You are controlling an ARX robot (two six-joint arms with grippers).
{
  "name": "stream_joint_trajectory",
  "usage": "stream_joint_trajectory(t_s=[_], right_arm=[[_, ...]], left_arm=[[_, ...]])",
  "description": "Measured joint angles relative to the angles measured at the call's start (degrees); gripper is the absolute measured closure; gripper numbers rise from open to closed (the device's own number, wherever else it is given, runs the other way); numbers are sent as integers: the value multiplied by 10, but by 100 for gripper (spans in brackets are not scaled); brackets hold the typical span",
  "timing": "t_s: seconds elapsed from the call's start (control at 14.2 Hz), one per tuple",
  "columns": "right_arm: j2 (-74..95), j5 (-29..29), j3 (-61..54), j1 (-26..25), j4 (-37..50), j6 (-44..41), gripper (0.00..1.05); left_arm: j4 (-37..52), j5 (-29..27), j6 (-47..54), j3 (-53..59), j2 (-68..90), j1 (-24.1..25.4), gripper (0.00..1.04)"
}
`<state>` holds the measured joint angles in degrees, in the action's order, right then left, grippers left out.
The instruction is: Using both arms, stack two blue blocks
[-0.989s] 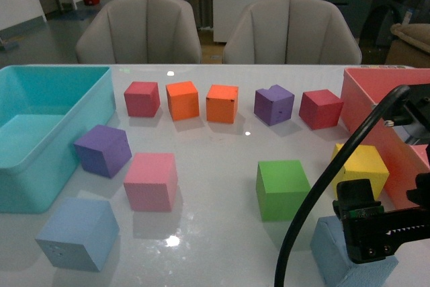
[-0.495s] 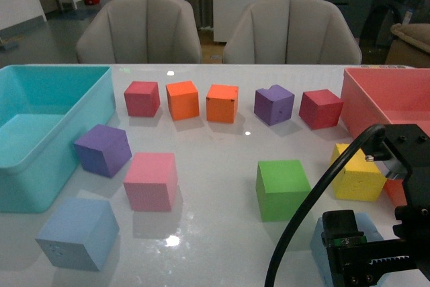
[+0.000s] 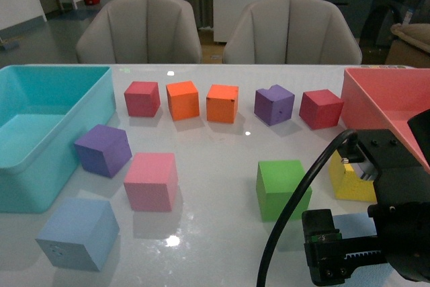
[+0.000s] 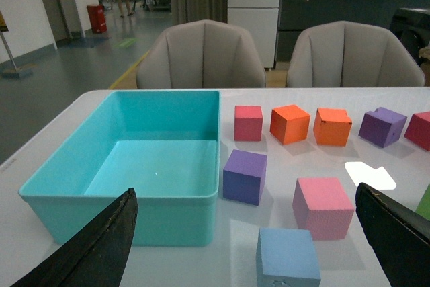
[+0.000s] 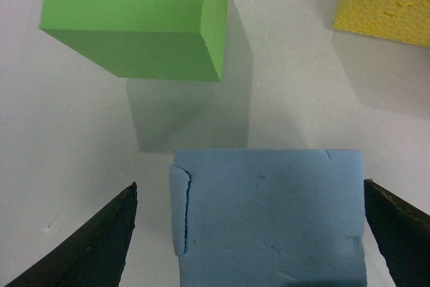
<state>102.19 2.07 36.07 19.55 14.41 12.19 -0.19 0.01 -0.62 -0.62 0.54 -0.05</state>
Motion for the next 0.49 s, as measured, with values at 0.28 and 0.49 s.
stream_joint_trajectory(t_s=[0.28,0.49], right_arm=[[57,-2,-7,-1,51,0,25],[43,-2,-26,-4,54,1,53]], left_arm=[[0,0,0,0,0,0,7],[0,0,0,0,0,0,7]])
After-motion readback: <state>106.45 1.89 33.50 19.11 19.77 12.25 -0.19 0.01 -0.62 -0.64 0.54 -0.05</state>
